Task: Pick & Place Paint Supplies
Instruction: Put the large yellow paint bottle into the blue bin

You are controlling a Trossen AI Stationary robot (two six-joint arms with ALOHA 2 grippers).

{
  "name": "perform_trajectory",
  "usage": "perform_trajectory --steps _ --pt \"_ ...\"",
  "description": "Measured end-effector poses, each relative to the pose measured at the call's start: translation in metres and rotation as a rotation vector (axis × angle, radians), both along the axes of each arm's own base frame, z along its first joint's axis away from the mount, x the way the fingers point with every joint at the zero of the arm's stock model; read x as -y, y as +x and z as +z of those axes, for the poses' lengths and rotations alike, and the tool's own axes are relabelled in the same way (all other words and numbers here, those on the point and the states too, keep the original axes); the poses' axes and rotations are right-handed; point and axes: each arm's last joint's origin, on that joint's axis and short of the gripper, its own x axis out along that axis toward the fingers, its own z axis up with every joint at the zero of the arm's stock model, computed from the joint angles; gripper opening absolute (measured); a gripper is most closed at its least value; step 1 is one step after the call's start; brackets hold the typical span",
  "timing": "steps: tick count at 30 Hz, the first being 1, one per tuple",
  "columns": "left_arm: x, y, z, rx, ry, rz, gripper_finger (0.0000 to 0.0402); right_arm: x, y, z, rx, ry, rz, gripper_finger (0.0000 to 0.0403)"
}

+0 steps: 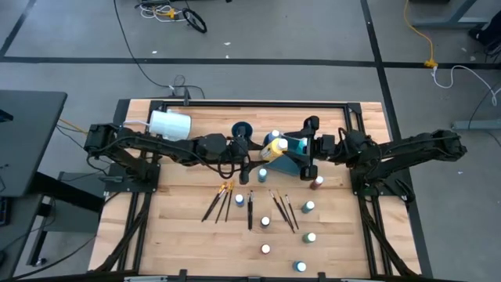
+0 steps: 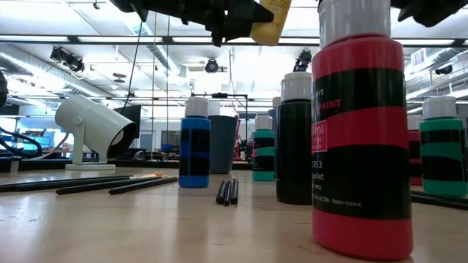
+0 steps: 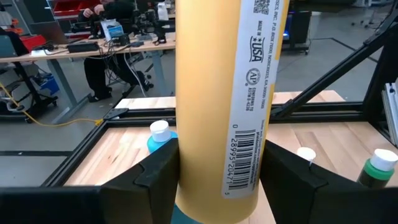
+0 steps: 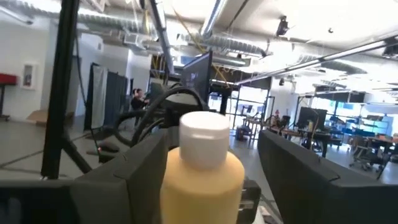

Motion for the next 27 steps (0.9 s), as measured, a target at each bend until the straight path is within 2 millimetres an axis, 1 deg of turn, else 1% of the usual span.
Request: perform_trajectory --steps 6,10,12,15,17,20,27 --pt "0.000 0.000 -0.001 -0.013 0.004 -0.001 0.0207 -0.002 0.000 0.000 -0.033 -0.014 0.062 0.0238" --pt "0.000 0.000 -0.003 -0.032 0.002 0.001 0.0204 -0.001 0.005 0.012 -0.085 -0.003 0.040 0.0238" --pt "0.000 -0.001 -0.003 -0.036 0.000 0.002 0.0202 0.001 0.009 0.018 -0.141 0.016 0.033 0.0238" --pt "0.000 -0.001 -0.003 -0.034 -0.008 0.005 0.0204 0.002 0.015 0.021 -0.222 0.041 0.030 0.0237" --pt "0.000 -0.001 -0.004 -0.037 -0.005 0.019 0.0206 0.003 0.018 0.022 -0.234 0.047 0.027 0.0233" --pt "-0.001 -0.001 -0.004 -0.042 0.003 0.042 0.0205 0.003 0.018 0.022 -0.226 0.051 0.014 0.0218" --pt "-0.001 -0.001 -0.006 -0.059 0.005 0.046 0.0205 0.005 0.019 0.021 -0.232 0.072 0.004 0.0158"
